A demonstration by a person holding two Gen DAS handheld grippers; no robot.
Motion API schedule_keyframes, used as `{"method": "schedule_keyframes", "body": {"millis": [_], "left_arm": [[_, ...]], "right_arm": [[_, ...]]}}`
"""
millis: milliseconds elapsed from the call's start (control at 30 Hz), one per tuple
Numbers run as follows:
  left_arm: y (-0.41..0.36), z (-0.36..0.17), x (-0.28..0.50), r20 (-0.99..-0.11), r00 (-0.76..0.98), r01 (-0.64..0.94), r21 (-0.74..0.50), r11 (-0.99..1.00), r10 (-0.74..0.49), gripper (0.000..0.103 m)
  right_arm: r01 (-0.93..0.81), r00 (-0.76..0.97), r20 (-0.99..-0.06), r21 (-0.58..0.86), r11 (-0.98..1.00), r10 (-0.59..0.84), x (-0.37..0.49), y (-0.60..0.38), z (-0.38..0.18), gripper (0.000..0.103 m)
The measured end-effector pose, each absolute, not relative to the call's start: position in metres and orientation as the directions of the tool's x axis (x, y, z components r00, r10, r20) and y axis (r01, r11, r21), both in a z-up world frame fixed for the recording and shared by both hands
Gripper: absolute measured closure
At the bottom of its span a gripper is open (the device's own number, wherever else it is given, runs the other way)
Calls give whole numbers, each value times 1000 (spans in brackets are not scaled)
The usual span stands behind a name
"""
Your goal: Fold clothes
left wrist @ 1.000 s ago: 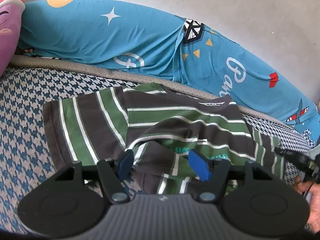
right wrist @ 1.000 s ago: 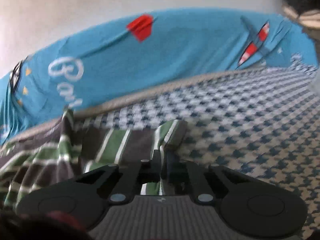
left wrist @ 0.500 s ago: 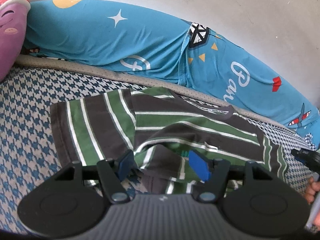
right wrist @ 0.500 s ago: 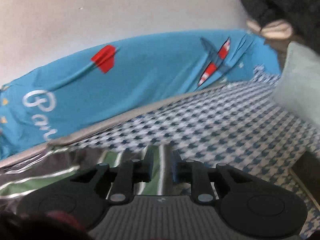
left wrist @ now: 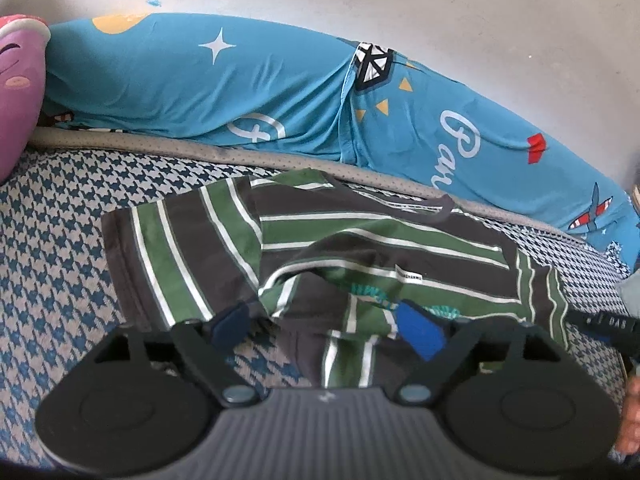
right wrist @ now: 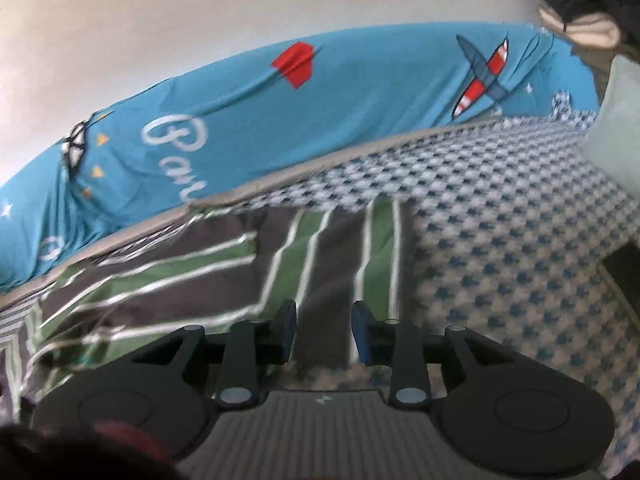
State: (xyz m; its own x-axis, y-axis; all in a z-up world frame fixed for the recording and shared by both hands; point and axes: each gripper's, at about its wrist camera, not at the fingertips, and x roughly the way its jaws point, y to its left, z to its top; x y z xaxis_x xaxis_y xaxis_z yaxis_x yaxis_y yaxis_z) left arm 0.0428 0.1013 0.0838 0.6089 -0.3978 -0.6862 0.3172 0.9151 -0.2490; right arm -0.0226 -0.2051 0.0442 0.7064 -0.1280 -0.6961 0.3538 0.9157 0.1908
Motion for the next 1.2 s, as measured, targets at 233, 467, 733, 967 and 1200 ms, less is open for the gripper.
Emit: {"method": "schedule_keyframes", "body": {"millis": [233,467,733,967,1200], "left_arm": [[111,87,22,-674,620,310,-260,914,-402,6],[121,80,-1,-681,621,280,-268,922,-387,2],[134,83,-12,-664,644,246,-291,925,-380,0],[141,81,-3,-665,650,203,-315,927,-368,0],[144,77,2,-675,642,181,-326,928,-362,0]], "right_arm": [[248,685,-728,209,946,-19,-55,-170,39,70],[141,654,-748,271,952,116,-85,-136,32,70],[35,620,-736,374,927,273,-99,-106,22,70],[84,594,-720,498,863,358,-85,-93,8,70],[101,606,-726,475,874,324,-75,-76,3,73]]}}
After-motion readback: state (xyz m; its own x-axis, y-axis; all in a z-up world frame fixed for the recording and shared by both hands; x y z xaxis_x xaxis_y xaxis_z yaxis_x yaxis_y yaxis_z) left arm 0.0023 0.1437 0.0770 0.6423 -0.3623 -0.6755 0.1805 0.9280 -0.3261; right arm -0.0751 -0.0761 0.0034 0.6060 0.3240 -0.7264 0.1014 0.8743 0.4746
